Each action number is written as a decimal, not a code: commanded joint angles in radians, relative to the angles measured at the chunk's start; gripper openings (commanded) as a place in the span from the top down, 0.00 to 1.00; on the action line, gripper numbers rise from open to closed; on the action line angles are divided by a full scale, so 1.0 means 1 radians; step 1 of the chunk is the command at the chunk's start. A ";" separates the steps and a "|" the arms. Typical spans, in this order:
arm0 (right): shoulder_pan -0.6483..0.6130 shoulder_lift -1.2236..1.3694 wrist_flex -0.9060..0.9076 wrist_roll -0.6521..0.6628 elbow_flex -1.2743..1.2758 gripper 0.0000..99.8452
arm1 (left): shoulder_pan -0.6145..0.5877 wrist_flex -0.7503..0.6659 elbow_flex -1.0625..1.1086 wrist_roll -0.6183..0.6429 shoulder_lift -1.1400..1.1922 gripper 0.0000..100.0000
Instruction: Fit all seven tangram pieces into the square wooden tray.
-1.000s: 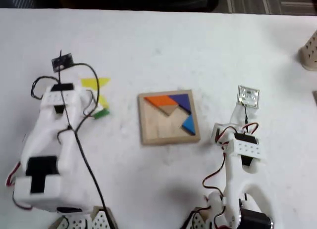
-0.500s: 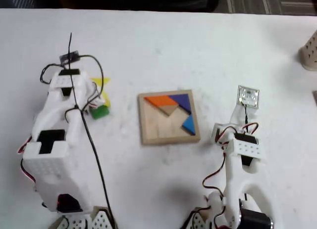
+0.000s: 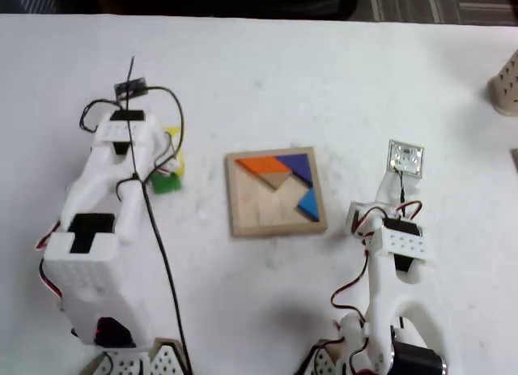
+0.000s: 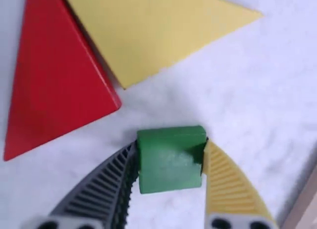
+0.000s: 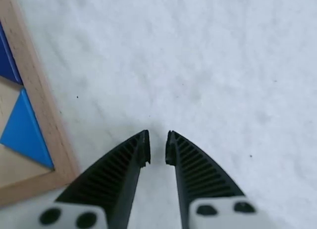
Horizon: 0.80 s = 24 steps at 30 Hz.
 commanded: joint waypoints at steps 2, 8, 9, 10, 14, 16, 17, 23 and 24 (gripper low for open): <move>-0.007 -0.028 -0.016 0.011 -0.008 0.94 | 0.016 0.064 -0.075 -0.018 -0.001 0.98; -0.007 -0.028 -0.016 0.011 -0.008 0.94 | 0.019 0.233 -0.215 -0.025 0.001 0.98; -0.007 -0.028 -0.016 0.011 -0.008 0.94 | 0.024 0.233 -0.215 -0.025 0.002 0.98; -0.007 -0.028 -0.016 0.011 -0.008 0.94 | 0.027 0.233 -0.215 -0.028 0.005 0.98; -0.007 -0.028 -0.016 0.011 -0.008 0.94 | 0.028 0.241 -0.221 -0.115 -0.001 0.93; -0.007 -0.028 -0.016 0.011 -0.008 0.94 | 0.041 0.253 -0.222 -0.126 -0.001 0.88; -0.007 -0.028 -0.018 0.011 -0.008 0.94 | 0.045 0.253 -0.221 -0.126 -0.001 0.85; -0.007 -0.028 -0.018 0.011 -0.008 0.94 | 0.021 0.244 -0.216 -0.132 0.008 0.76; -0.007 -0.028 -0.016 0.011 -0.008 0.94 | 0.012 0.233 -0.215 -0.132 0.010 0.75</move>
